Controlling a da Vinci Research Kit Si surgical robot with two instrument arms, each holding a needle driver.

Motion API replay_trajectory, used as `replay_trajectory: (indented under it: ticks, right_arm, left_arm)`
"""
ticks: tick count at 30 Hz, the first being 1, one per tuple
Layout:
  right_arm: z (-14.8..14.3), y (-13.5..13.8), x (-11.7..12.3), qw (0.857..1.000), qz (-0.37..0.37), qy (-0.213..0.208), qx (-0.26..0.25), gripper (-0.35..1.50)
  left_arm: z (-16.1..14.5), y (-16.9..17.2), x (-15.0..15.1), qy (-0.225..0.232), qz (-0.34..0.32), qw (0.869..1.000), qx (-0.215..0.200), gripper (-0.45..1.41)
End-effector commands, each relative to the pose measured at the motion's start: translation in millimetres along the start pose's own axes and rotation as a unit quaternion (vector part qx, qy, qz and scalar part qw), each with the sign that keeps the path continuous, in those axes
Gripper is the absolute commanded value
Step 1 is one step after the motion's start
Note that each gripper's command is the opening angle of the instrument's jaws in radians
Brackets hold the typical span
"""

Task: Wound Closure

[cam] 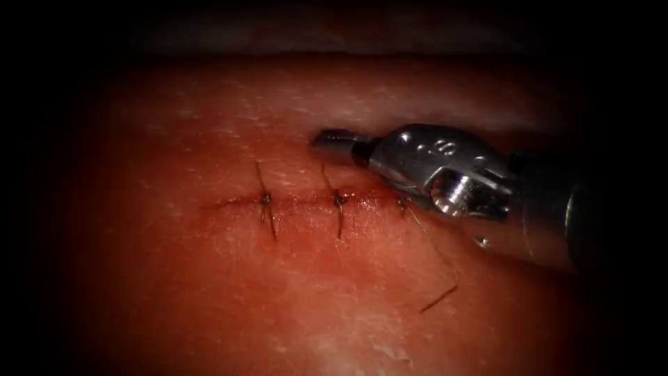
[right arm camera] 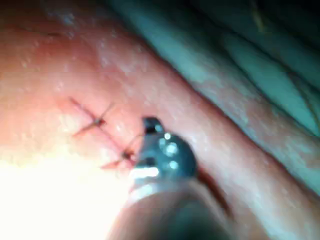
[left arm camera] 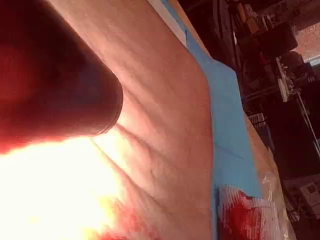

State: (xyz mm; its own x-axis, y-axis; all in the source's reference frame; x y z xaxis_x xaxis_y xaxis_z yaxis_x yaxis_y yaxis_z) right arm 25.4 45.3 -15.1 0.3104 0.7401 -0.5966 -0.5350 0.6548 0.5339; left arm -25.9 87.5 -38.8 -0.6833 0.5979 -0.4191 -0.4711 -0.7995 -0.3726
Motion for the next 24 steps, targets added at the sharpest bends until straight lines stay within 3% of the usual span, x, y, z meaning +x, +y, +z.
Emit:
replay_trajectory:
  ticks: [1,6,7,8,10,16,24]
  right_arm:
    - [0.8,0.1,-0.1,1.0,0.0,0.003,-0.011,-0.35]
    - [-0.1,0.9,0.2,1.0,-0.002,0.004,-0.013,-0.35]
    - [-1.4,1.6,1.1,1.0,-0.013,0.016,-0.015,0.49]
    - [-2.2,2.0,1.6,0.999,-0.011,0.02,-0.03,0.98]
    - [-5.5,3.4,3.3,0.996,-0.009,0.027,-0.087,1.38]
    - [-14.2,5.8,4.0,0.993,0.016,0.034,-0.116,1.41]
    - [-19.3,6.6,2.9,0.989,0.036,0.029,-0.137,1.46]
  left_arm:
    - [0.2,-0.6,0.7,0.002,0.002,1.0,0.001,-0.35]
    - [-0.7,-0.4,-0.5,0.004,0.008,1.0,0.002,-0.35]
    - [-0.8,0.1,-1.5,0.004,0.012,1.0,0.006,-0.35]
    - [-0.7,0.5,-1.9,0.003,0.013,1.0,0.007,-0.35]
    - [0.4,2.4,-3.6,0.002,0.021,1.0,0.013,-0.35]
    - [6.8,6.0,-5.5,0.007,0.012,1.0,0.0,-0.35]
    - [18.0,7.4,-7.6,-0.01,-0.017,1.0,-0.018,-0.35]
